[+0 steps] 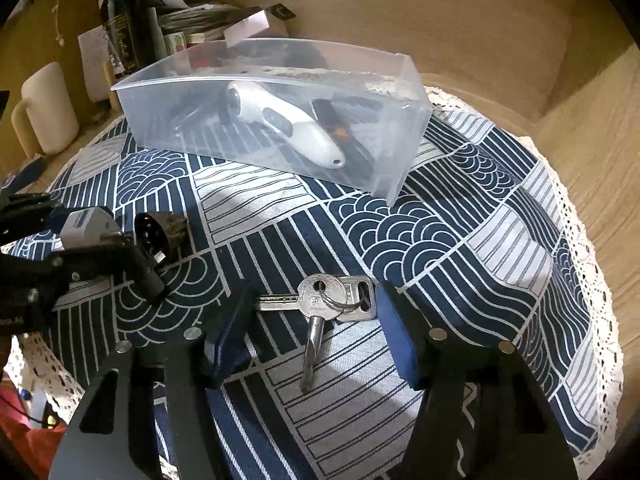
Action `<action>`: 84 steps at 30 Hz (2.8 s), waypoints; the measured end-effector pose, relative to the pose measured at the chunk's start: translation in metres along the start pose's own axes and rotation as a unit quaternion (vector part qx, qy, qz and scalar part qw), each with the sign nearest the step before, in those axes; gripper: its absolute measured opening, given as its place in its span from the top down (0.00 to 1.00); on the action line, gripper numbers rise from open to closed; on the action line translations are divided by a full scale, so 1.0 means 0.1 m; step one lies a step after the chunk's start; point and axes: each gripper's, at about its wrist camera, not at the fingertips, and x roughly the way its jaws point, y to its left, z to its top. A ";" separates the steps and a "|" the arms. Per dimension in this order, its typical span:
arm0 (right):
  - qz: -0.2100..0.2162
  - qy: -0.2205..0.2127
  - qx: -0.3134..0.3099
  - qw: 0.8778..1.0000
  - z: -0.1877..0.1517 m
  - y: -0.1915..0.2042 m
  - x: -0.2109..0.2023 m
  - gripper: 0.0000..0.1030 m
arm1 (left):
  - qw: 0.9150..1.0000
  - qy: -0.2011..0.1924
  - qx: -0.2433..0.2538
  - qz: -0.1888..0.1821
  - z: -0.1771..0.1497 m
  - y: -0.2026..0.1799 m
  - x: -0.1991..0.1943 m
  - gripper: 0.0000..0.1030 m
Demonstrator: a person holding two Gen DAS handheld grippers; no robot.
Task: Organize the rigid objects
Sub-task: 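Grasp the white travel adapter with the left tool while the right grasps the keys, then drop the travel adapter and keys into the clear box, opening both tools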
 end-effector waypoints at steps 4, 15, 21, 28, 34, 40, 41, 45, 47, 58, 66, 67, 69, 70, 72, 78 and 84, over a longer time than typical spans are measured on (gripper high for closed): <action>0.005 -0.012 0.007 1.000 0.01 -0.02 -0.07 0.43 | 1.000 -0.003 -0.007 0.008 0.00 0.06 -0.03 0.57; 0.000 -0.074 0.026 0.997 0.21 -0.09 -0.39 0.43 | 0.996 -0.075 -0.027 0.035 0.26 0.21 -0.45 0.57; -0.005 -0.111 0.027 0.993 0.40 -0.12 -0.53 0.43 | 0.991 -0.124 -0.037 0.040 0.55 0.31 -0.70 0.57; -0.017 -0.153 0.026 0.988 0.70 -0.15 -0.65 0.43 | 0.986 -0.156 -0.036 0.050 0.86 0.40 -0.84 0.57; -0.011 -0.177 0.031 0.984 0.93 -0.17 -0.69 0.43 | 0.985 -0.160 -0.034 0.055 1.04 0.47 -0.80 0.57; 0.002 -0.180 0.040 0.983 1.13 -0.13 -0.58 0.43 | 0.985 -0.151 -0.043 0.066 1.18 0.57 -0.61 0.57; 0.003 -0.179 0.040 0.983 1.16 -0.12 -0.55 0.43 | 0.986 -0.147 -0.045 0.067 1.20 0.59 -0.56 0.57; 0.008 -0.165 0.038 0.985 1.28 -0.10 -0.39 0.43 | 0.988 -0.128 -0.046 0.071 1.27 0.64 -0.35 0.57; 0.008 -0.157 0.035 0.987 1.33 -0.09 -0.29 0.43 | 0.989 -0.119 -0.047 0.076 1.27 0.67 -0.26 0.57; 0.012 -0.085 0.019 0.996 1.52 -0.06 0.23 0.43 | 0.994 -0.067 -0.038 0.072 1.28 0.69 0.14 0.57; 0.025 -0.040 0.022 0.999 1.53 -0.06 0.50 0.43 | 0.995 -0.057 -0.016 0.086 1.28 0.59 0.23 0.56; 0.026 -0.036 0.023 0.999 1.53 -0.06 0.52 0.42 | 0.995 -0.056 -0.014 0.086 1.29 0.58 0.23 0.53; 0.034 -0.028 0.026 0.999 1.53 -0.06 0.54 0.43 | 0.994 -0.059 -0.011 0.088 1.28 0.56 0.21 0.46; 0.034 -0.030 0.028 0.999 1.52 -0.07 0.52 0.43 | 0.994 -0.061 -0.010 0.089 1.28 0.55 0.19 0.42; 0.030 -0.033 0.026 0.999 1.53 -0.06 0.48 0.43 | 0.994 -0.067 -0.009 0.089 1.27 0.53 0.13 0.40; 0.021 -0.064 0.019 0.998 1.49 -0.08 0.19 0.34 | 0.991 -0.097 0.000 0.096 1.22 0.42 -0.16 0.19; 0.021 -0.097 0.010 0.995 1.29 -0.01 -0.20 0.29 | 0.983 -0.136 0.022 0.120 1.03 0.31 -0.49 0.04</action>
